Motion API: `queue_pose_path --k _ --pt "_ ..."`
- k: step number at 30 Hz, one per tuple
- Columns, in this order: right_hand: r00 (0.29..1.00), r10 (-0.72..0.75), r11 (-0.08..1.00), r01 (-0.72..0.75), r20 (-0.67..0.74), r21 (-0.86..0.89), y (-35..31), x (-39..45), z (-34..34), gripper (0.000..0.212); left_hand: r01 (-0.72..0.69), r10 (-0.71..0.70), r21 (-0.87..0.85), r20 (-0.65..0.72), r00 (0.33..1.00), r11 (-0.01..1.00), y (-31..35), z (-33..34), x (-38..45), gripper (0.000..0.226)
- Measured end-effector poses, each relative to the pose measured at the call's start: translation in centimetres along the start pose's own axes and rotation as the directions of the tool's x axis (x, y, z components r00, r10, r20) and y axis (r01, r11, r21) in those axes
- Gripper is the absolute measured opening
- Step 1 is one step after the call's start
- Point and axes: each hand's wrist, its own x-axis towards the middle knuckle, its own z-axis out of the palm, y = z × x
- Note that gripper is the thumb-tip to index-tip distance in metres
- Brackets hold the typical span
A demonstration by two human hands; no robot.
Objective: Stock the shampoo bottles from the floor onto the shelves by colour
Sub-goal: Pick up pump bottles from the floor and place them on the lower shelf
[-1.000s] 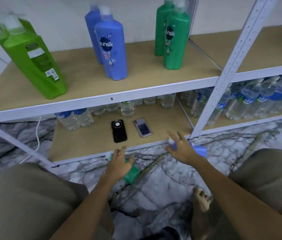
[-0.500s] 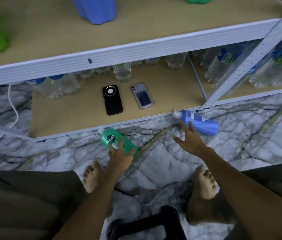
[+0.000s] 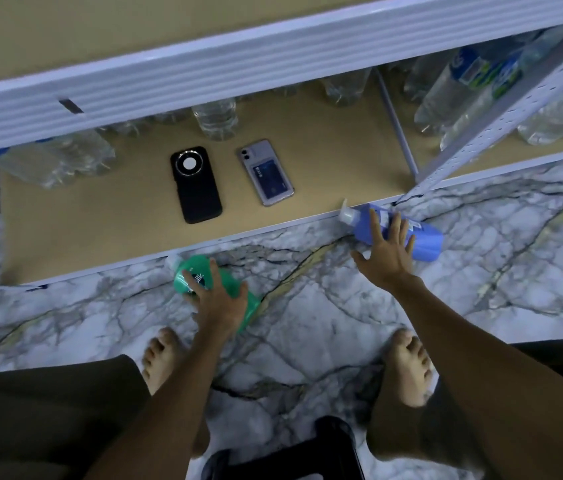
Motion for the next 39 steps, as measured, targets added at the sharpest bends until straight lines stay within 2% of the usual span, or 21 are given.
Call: queue_pose_path --k 4,10,14,17,19,23,27,30,33,34,37,39 --pt "1.0 -0.002 0.999 0.002 0.0 -0.044 0.0 0.2 0.4 0.095 0.033 -0.034 0.027 0.015 0.999 0.999 -0.3 0.2 0.4 0.082" --pt "0.999 -0.008 0.993 0.003 -0.045 -0.115 -0.7 -1.0 0.7 0.087 -0.058 0.056 0.102 0.019 0.998 0.993 -0.3 0.9 -0.6 0.079" --pt "0.998 -0.032 0.981 0.042 0.052 -0.187 -1.5 -1.9 1.5 0.082 -0.131 0.121 0.166 0.068 0.99 0.977 -0.9 1.7 -1.6 0.083" --pt "0.997 -0.071 0.979 0.077 0.038 -0.187 -1.0 -0.9 0.7 0.08 -0.212 0.195 0.207 0.101 0.976 0.955 -1.2 2.5 -2.4 0.088" --pt "0.996 -0.073 0.981 0.081 0.049 -0.178 -0.4 -0.3 0.5 0.08 -0.213 0.197 0.189 0.1 0.975 0.959 -1.5 2.6 -2.5 0.092" --pt "0.983 -0.037 0.975 0.075 0.178 -0.209 0.1 -0.9 1.2 0.083 -0.224 0.208 0.187 0.099 0.973 0.957 -2.0 2.6 -2.4 0.098" --pt "0.981 -0.021 0.963 0.072 0.192 -0.262 -1.4 -1.7 0.8 0.084 -0.249 0.221 0.202 0.15 0.964 0.947 -2.0 2.4 -2.8 0.102" --pt "0.977 -0.053 0.937 0.12 0.205 -0.328 -2.4 -2.7 0.9 0.086 -0.326 0.295 0.214 0.165 0.941 0.921 -2.1 2.9 -3.3 0.106" --pt "0.958 -0.135 0.913 0.219 0.252 -0.345 -2.9 -2.9 1.0 0.083 -0.412 0.391 0.136 0.159 0.907 0.901 -2.7 3.0 -2.6 0.109" --pt "0.95 -0.162 0.906 0.25 0.267 -0.341 -3.0 -2.8 0.9 0.081 -0.398 0.385 0.076 0.143 0.912 0.914 -2.8 2.8 -1.9 0.107" --pt "0.937 -0.179 0.907 0.275 0.299 -0.318 -2.8 -2.6 1.4 0.08 -0.213 0.228 -0.14 0.105 0.968 0.967 -2.0 1.9 -0.4 0.092" --pt "0.938 -0.181 0.911 0.273 0.295 -0.311 -2.8 -3.3 2.1 0.082 -0.221 0.245 -0.163 0.143 0.959 0.962 -1.7 1.8 -0.4 0.088"
